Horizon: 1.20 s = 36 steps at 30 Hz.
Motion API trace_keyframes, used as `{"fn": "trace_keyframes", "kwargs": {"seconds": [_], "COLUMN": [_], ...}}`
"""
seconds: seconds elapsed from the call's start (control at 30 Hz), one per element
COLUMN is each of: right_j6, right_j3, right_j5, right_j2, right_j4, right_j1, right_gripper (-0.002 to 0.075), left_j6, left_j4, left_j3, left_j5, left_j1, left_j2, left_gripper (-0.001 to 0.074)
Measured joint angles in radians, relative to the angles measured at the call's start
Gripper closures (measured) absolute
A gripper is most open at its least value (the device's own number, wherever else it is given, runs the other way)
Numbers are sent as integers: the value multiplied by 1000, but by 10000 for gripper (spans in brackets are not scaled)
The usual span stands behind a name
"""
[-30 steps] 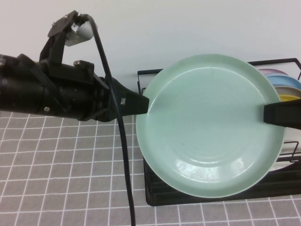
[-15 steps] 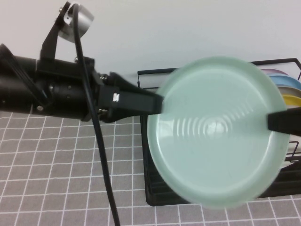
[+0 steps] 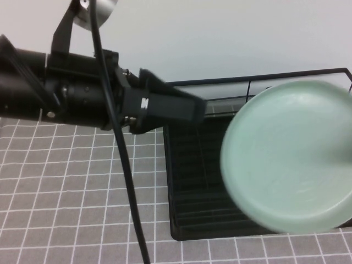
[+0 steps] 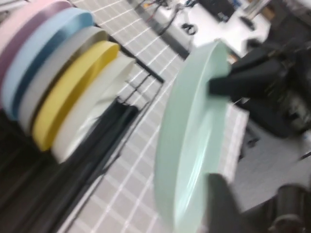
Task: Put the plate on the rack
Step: Hand over the plate, then place the plate on the rack
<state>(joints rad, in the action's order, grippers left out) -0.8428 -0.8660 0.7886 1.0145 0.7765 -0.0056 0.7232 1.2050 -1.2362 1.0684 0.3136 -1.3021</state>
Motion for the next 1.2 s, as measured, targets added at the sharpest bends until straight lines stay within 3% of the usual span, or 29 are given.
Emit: {"fn": "trace_keyframes", "kwargs": {"seconds": [0.13, 0.2, 0.27, 0.4, 0.57, 0.93, 1.2], "right_j6": [13, -29, -194, -561, -841, -986, -982], "right_j3": [0, 0, -5, -27, -27, -27, -27], "right_j5": [-137, -230, -279, -235, -230, -342, -421], "right_j2": [-74, -111, -131, -128, -107, -32, 31], "right_j4": [-71, -75, -75, -76, -82, -164, -181], "right_j1": [0, 0, 0, 0, 2, 118, 118], "right_gripper": [703, 703, 703, 703, 704, 704, 704], "left_j6": [7, 7, -7, -82, -191, -288, -295], "left_j4": [-104, -150, -213, -341, -489, -539, -547], "left_j3": [-17, -19, -19, 2, 110, 425, 473], "left_j5": [4, -1, -15, -101, -263, -517, -551], "left_j1": [0, 0, 0, 0, 0, 0, 0], "left_j2": [24, 54, 97, 204, 385, 685, 724], "left_gripper": [639, 691, 717, 731, 736, 736, 736]}}
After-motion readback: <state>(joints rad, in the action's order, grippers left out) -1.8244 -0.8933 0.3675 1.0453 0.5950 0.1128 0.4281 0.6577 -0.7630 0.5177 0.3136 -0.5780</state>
